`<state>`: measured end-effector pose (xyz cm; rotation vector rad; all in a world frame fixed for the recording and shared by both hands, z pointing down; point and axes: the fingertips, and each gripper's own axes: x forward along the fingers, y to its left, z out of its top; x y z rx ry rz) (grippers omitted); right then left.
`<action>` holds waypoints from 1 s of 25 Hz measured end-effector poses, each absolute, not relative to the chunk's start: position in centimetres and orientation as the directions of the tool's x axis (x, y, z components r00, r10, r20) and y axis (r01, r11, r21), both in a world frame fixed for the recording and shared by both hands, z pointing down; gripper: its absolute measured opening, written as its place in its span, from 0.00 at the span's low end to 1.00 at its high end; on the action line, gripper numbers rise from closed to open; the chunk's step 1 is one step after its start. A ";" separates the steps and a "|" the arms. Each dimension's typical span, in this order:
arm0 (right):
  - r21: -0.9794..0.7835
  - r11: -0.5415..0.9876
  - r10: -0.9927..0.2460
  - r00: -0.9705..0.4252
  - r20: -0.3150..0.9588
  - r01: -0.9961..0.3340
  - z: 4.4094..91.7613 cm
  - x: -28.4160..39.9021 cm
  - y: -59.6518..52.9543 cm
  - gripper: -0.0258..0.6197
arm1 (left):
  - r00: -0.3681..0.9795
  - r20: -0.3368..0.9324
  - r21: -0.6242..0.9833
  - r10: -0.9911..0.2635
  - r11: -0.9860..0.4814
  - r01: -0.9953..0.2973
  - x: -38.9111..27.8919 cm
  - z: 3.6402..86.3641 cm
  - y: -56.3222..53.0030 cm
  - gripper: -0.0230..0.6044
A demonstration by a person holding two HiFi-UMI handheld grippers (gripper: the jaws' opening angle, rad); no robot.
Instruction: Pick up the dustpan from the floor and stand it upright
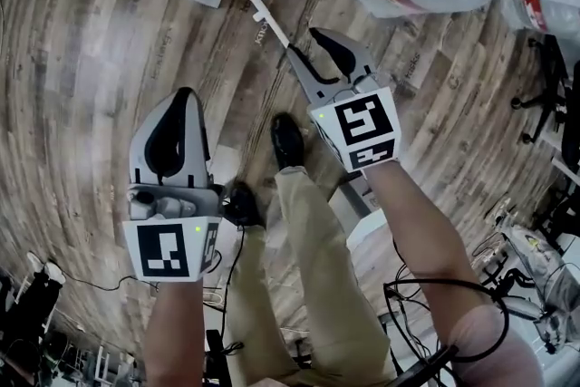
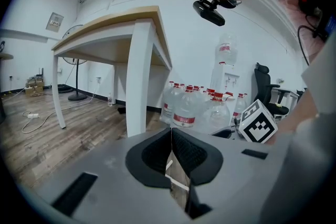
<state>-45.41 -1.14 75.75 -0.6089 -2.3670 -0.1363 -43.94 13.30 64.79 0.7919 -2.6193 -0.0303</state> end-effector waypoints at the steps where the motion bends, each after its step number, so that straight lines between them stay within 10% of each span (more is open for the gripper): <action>1: -0.068 0.883 0.392 -0.649 0.652 0.465 76.9 -45.5 -1.0 0.27 | -0.757 0.377 0.134 -0.534 0.840 -0.526 -43.9 65.6 13.4 0.06; 25: -0.090 0.871 0.367 -0.517 0.773 0.484 96.4 -45.9 -0.7 0.28 | -0.771 0.413 0.120 -0.485 0.868 -0.482 -45.6 77.8 15.0 0.06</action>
